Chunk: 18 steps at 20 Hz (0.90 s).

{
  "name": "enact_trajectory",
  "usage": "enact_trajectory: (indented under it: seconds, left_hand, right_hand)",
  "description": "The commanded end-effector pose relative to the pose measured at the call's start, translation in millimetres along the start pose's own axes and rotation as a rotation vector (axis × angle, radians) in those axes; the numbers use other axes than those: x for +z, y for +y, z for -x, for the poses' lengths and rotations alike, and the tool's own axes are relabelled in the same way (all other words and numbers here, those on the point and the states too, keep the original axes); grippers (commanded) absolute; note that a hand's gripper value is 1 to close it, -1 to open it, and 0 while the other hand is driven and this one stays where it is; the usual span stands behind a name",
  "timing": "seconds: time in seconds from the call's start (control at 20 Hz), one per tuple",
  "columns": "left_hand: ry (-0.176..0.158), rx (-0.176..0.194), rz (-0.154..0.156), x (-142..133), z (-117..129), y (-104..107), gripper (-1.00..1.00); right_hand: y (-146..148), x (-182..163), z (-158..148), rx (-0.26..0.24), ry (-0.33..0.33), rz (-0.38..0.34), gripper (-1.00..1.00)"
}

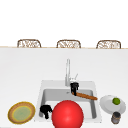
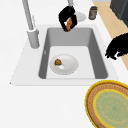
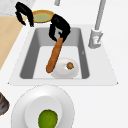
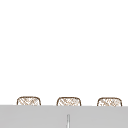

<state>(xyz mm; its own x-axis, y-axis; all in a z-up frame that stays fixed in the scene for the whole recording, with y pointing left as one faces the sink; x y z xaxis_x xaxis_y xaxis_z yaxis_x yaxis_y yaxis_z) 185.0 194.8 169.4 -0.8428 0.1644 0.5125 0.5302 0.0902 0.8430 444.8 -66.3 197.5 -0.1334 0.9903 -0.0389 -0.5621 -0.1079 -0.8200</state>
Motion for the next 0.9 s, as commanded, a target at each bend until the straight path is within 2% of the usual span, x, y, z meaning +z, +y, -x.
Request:
enact_trajectory:
  seconds: [0.0, 0.85]
  left_hand:
    - [0.0, 0.0, 0.0, 0, 0, 0, 0.0]
    - [0.0, 0.0, 0.0, 0, 0, 0, 0.0]
  right_hand:
    - [-4, 7, 22, 0.007, -0.008, -0.038, 1.0]
    - [3, 19, 129, -0.022, -0.023, -0.046, 1.0]
